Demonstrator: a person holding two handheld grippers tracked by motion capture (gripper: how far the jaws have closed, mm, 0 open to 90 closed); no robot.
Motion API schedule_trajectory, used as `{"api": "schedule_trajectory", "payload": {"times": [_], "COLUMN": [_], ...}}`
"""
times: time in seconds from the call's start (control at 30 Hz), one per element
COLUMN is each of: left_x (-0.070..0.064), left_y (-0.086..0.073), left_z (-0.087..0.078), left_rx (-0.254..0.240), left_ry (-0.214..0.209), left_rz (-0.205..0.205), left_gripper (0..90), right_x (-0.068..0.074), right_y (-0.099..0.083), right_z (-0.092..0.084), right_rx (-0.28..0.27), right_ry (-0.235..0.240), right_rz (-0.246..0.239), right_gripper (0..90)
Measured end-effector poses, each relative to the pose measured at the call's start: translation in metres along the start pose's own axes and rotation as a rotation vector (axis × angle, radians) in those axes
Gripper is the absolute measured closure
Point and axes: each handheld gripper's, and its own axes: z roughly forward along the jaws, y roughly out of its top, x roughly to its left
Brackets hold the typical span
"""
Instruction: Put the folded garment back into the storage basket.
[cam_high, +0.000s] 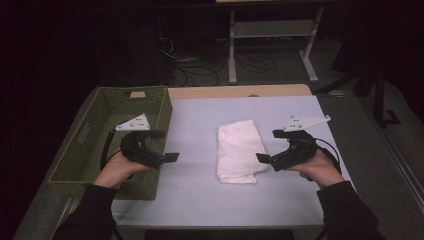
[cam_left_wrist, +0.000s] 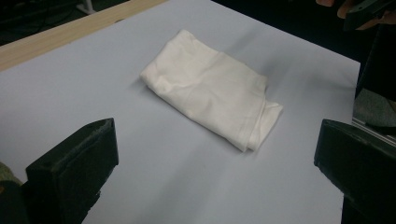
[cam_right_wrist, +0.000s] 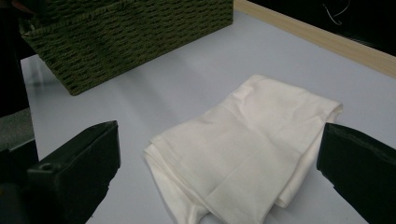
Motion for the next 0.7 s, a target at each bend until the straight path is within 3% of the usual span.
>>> {"api": "schedule_trajectory", "payload": {"times": [0.7], "left_x": [-0.014], "left_y": [0.009], "left_z": [0.021], "left_rx": [-0.007], "left_ry": [-0.031], "left_rz": [-0.003], "left_gripper": [0.0], "right_x": [0.001], "right_y": [-0.007], "right_z": [0.004], "right_rx": [0.001], "right_ry": [0.005], "right_rz": [0.011], "right_gripper": [0.0]}}
